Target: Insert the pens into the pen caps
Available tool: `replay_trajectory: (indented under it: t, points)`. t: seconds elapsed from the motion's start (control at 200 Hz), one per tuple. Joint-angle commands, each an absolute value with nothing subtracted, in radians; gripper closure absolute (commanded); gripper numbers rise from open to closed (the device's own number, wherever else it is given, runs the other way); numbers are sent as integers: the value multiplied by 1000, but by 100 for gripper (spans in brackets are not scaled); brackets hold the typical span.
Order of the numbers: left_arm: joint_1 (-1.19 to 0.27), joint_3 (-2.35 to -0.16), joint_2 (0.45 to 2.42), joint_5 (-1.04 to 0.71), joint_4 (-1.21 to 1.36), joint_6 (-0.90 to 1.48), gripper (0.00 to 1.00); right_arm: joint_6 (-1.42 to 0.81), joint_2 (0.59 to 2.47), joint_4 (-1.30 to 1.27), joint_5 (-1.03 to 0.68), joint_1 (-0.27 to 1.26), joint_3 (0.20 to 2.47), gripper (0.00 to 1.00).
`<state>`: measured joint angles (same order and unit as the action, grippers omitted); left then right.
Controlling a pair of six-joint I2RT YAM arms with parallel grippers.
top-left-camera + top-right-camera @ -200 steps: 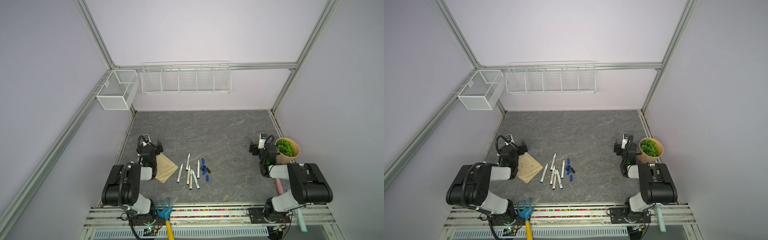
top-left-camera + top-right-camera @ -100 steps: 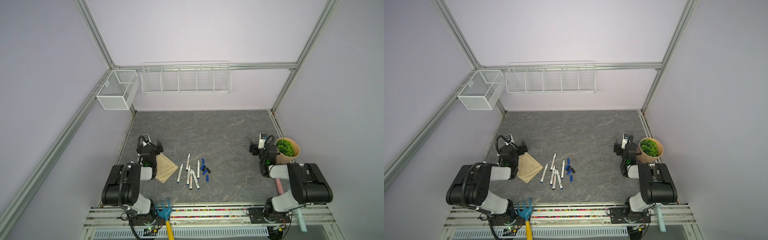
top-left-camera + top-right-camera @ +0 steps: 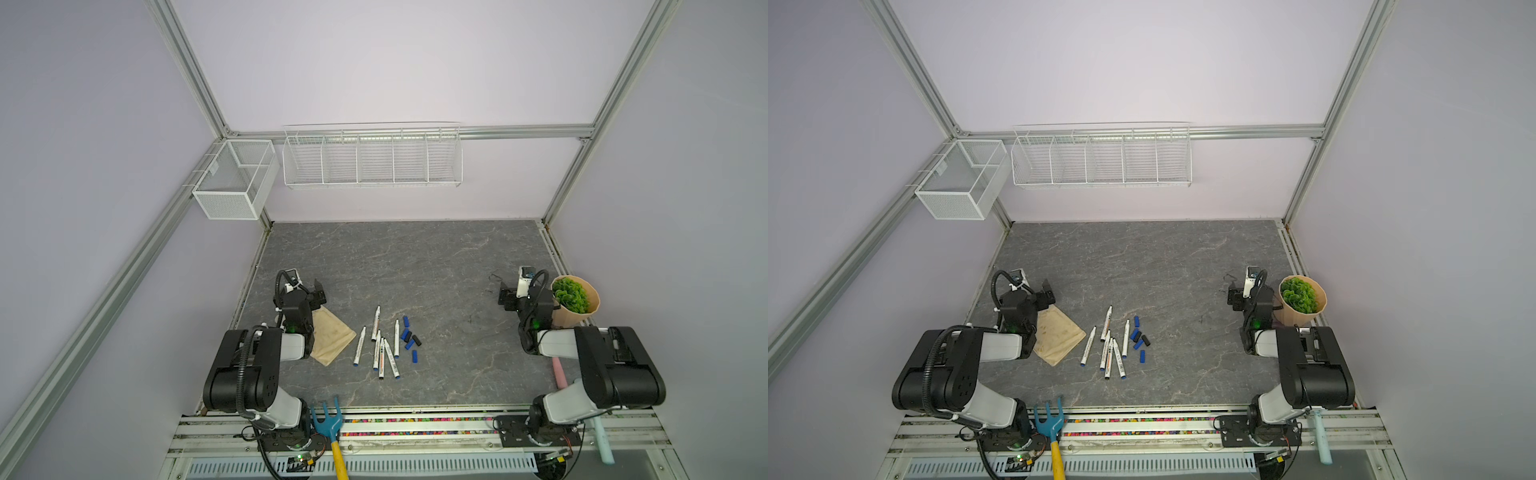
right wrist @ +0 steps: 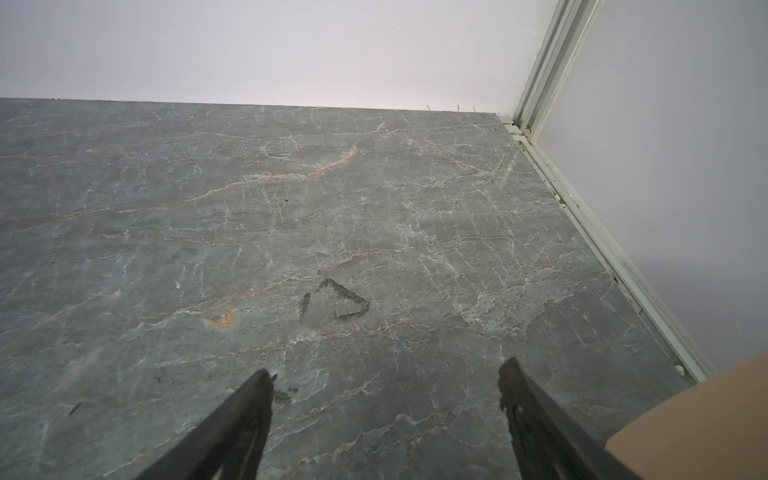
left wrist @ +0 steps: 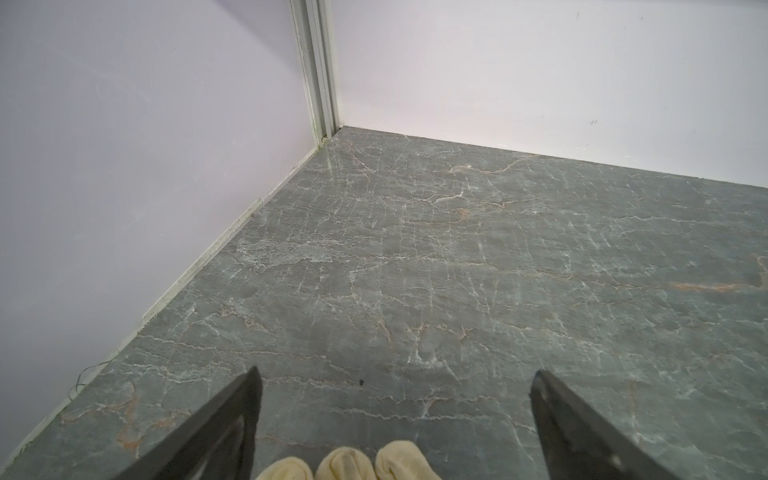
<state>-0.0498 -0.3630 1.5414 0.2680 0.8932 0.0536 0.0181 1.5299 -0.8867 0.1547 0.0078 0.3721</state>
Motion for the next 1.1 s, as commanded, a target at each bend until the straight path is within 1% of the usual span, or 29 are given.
replay_trajectory:
  t: [0.0, 0.155, 0.29, 0.345, 0.385, 0.425, 0.475, 0.535, 0.615, 0.665, 0.735, 0.775, 0.845, 0.984, 1.094]
  points:
    - [-49, -386, 1551, 265, 917, 39, 0, 14, 1529, -878, 137, -1, 378, 12]
    - [-49, -386, 1551, 265, 918, 39, 0, 5, 1531, -878, 94, -20, 380, 12]
    - [-49, -389, 1549, 267, 911, 39, 0, 9, 1529, -872, 92, -17, 381, 12]
    - [-50, -385, 1533, 270, 914, 39, 1, 32, 1523, -830, 41, -18, 405, 12]
    - [-56, -419, 1474, 281, 803, 36, 1, 37, 1511, -810, 40, -15, 409, 12]
    - [-64, -494, 1406, 312, 605, 45, 0, 44, 1499, -792, 58, -4, 425, 12]
    - [-66, -588, 1338, 329, 371, 75, 1, 71, 1447, -560, 61, 19, 524, 12]
    - [-79, -639, 1286, 370, 258, 106, 0, 81, 1429, -339, 67, 46, 653, 7]
    - [-175, -649, 1218, 570, 166, 148, 0, 37, 1399, -306, 142, 103, 710, 6]
    - [-231, -657, 1174, 621, 64, 219, 0, -43, 1371, -259, 182, 135, 753, 6]
    - [-313, -663, 1109, 634, -111, 364, 0, -177, 1346, -131, 213, 184, 837, 6]
    - [-373, -651, 1068, 644, -189, 437, 0, -243, 1336, -63, 191, 199, 872, 5]
    - [-500, -608, 998, 642, -289, 559, 0, -332, 1300, -19, 187, 292, 903, 4]
    - [-750, -494, 868, 608, -402, 779, 0, -386, 1253, 6, 252, 483, 902, 3]
    - [-873, -438, 807, 566, -451, 860, 0, -365, 1271, 51, 284, 603, 927, 4]
